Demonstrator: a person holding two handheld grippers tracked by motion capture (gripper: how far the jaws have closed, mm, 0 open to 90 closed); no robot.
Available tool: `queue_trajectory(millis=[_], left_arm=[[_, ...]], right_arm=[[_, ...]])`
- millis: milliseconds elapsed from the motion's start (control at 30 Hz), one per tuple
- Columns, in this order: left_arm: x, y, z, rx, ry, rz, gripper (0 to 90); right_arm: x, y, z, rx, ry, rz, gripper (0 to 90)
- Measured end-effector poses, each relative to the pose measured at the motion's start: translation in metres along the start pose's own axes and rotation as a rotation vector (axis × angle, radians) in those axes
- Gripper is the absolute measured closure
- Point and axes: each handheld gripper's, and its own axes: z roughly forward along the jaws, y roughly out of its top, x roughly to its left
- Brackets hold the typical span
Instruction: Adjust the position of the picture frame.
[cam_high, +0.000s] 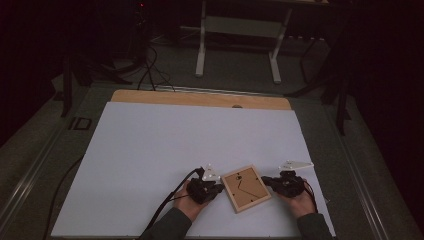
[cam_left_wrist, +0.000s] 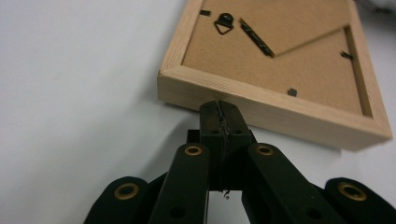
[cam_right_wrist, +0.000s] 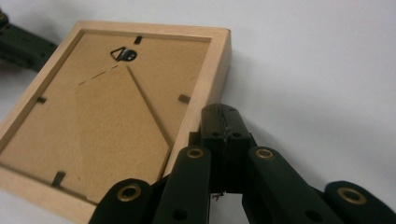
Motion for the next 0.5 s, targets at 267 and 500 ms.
queue_trajectory(millis=[267,500], left_arm=[[0.017,0.005,0.000,0.004,0.048,-0.034,90.0],[0.035,0.011,0.001,0.000,0.078,-0.057,90.0]], right_arm=[[0.007,0.004,0.005,0.009,0.014,-0.015,89.9],[0.012,0.007,0.010,0.015,0.029,-0.030,89.9]])
